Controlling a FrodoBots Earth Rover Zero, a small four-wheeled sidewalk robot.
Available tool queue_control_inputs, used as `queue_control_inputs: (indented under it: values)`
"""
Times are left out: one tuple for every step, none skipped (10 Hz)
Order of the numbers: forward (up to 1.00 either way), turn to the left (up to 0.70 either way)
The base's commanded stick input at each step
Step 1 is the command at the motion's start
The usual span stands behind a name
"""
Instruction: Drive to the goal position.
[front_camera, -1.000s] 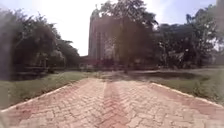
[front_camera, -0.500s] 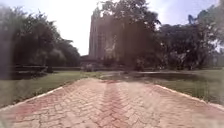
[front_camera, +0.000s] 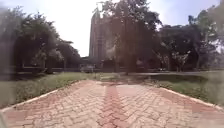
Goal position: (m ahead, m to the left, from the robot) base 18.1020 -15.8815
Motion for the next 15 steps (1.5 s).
queue_control_inputs:
  values:
    - [0.70, 0.00]
    - [0.70, 0.00]
    - [0.70, 0.00]
    - [0.70, 0.00]
    - [0.70, 0.00]
    - [0.70, 0.00]
    - [0.70, 0.00]
    - [0.70, 0.00]
    - [0.70, 0.00]
    - [0.70, 0.00]
    - [0.70, -0.04]
    - [0.70, -0.33]
    - [0.70, -0.35]
    - [0.70, -0.23]
    - [0.70, -0.11]
